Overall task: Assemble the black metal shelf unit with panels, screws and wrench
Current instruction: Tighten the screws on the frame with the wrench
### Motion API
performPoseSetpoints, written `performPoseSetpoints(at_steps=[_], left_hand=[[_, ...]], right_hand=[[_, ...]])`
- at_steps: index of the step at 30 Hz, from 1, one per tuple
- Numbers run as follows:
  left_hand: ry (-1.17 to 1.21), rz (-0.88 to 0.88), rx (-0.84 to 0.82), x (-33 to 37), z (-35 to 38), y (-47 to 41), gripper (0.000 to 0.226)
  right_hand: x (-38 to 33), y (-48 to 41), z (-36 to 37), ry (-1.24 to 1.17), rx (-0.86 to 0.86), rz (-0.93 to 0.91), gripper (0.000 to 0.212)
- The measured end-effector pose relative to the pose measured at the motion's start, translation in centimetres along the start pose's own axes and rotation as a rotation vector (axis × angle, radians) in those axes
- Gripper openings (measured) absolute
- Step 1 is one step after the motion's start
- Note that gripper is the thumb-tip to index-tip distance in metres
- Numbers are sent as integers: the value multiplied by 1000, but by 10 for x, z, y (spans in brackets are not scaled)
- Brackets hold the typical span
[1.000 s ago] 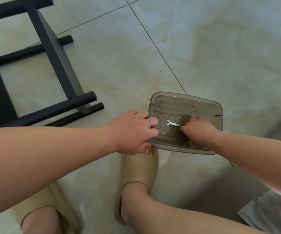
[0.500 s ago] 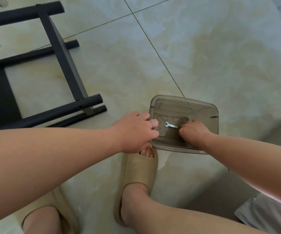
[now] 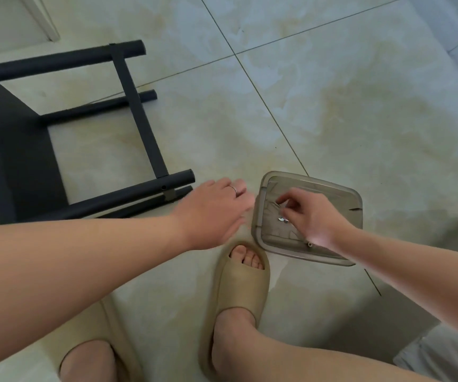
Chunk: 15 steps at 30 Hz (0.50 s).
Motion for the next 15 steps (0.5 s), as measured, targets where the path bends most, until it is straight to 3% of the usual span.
performPoseSetpoints(at_steps=[5, 9, 13, 15], left_hand=[[-1, -148, 289, -46, -38, 41, 22], [96, -432, 393, -92, -52, 75, 15], [395, -819, 261, -134, -42, 98, 19], [556, -890, 136, -144, -34, 99, 24]], right_hand=[[-82, -4, 7, -299, -48, -102, 15], [-132, -7, 24, -493, -64, -147, 15], [-158, -3, 44, -592, -56, -158, 14], [-165, 0, 54, -614, -55, -146, 17]])
Point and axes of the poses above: each hand's wrist, its own y-axis away from the middle knuckle, its own z-axis out of the palm, x = y × z, the point moved 5 cm from there along -y, towards the middle knuckle, and after that the axes turned 1 degree about y, right-handed, at the moved point
